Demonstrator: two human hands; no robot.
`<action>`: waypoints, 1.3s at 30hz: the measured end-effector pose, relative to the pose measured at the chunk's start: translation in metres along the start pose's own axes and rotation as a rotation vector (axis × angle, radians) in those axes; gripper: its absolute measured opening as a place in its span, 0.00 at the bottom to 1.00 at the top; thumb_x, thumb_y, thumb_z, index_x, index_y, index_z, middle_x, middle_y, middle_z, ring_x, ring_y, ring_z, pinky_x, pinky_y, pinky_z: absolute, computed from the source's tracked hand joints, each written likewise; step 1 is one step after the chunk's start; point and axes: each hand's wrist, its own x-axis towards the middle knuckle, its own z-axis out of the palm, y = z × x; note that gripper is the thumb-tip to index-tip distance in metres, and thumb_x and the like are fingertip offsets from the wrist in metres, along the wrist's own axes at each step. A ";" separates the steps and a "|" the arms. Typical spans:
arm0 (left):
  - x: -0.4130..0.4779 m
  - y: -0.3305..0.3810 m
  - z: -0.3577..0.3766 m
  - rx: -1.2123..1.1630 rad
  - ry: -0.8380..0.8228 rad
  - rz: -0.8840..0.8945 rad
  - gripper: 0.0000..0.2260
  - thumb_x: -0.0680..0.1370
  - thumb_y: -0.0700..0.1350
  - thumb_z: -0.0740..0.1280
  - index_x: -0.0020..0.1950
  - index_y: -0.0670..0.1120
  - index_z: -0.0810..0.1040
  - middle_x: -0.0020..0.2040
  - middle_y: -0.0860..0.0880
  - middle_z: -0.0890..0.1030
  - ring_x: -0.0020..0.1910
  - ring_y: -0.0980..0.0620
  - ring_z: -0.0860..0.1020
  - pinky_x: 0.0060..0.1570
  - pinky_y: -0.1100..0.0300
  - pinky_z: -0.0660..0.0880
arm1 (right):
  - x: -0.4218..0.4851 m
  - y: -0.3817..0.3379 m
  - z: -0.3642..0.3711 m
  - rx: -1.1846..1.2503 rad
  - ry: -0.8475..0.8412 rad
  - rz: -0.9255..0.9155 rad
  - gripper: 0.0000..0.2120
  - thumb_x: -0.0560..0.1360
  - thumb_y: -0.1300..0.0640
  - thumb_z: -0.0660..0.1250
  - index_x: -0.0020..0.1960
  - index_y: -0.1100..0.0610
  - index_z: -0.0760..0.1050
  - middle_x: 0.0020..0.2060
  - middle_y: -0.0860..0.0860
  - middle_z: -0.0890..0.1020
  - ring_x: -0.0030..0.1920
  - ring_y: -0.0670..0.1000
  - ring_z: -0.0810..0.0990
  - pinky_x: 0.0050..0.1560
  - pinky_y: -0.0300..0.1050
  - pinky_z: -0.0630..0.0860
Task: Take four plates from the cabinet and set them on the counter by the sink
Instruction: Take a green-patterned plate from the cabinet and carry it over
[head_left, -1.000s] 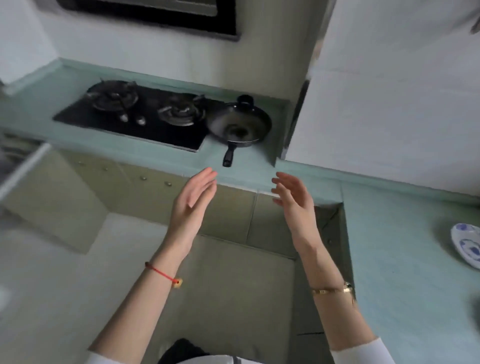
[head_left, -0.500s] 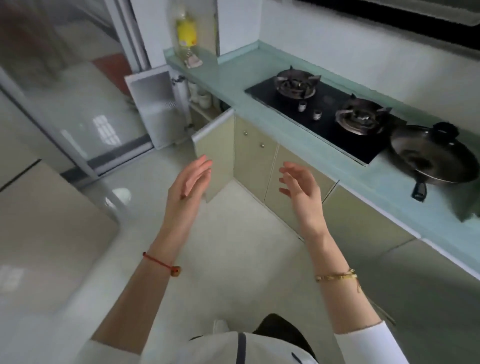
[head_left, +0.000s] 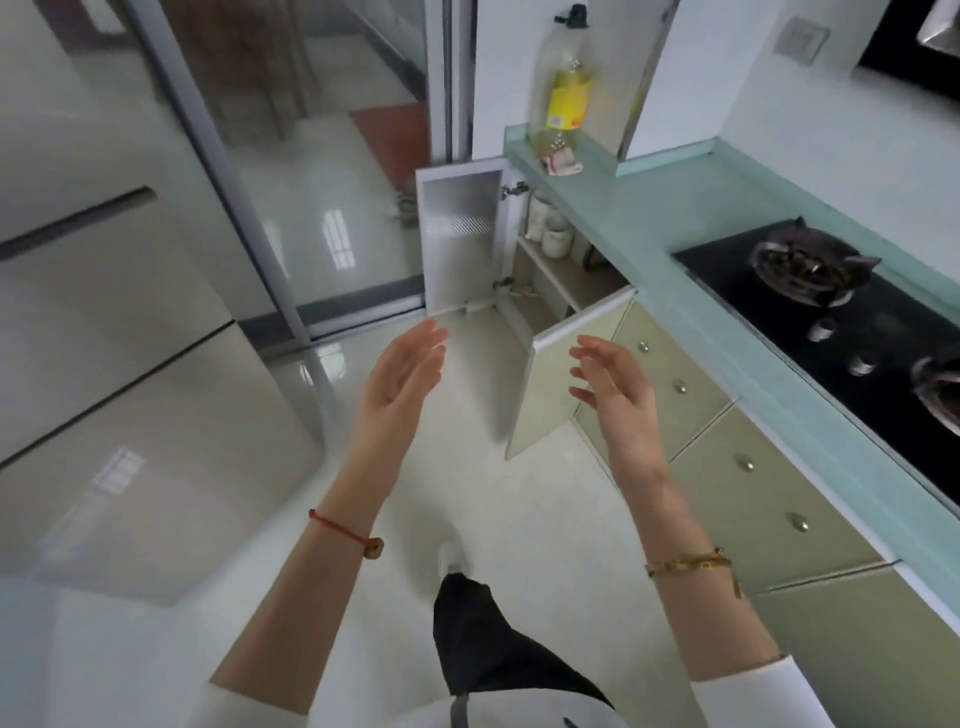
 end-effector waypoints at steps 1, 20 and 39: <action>0.023 0.000 -0.006 0.007 -0.002 0.000 0.16 0.82 0.43 0.64 0.70 0.47 0.75 0.65 0.50 0.80 0.66 0.53 0.78 0.69 0.50 0.72 | 0.020 0.000 0.013 0.017 -0.009 0.000 0.10 0.80 0.61 0.62 0.59 0.58 0.78 0.59 0.55 0.81 0.60 0.56 0.79 0.57 0.49 0.79; 0.426 -0.040 -0.070 0.033 -0.187 -0.105 0.16 0.78 0.46 0.68 0.66 0.50 0.78 0.63 0.50 0.82 0.64 0.53 0.79 0.69 0.49 0.72 | 0.331 0.014 0.200 0.000 0.123 0.084 0.10 0.80 0.59 0.63 0.58 0.50 0.78 0.55 0.46 0.82 0.58 0.49 0.80 0.56 0.42 0.77; 0.724 -0.167 0.002 0.283 -0.828 -0.406 0.12 0.76 0.48 0.67 0.58 0.58 0.79 0.61 0.53 0.83 0.61 0.56 0.80 0.61 0.56 0.76 | 0.498 0.101 0.252 -0.040 0.805 0.475 0.12 0.79 0.58 0.62 0.61 0.55 0.77 0.56 0.51 0.81 0.56 0.51 0.78 0.59 0.47 0.76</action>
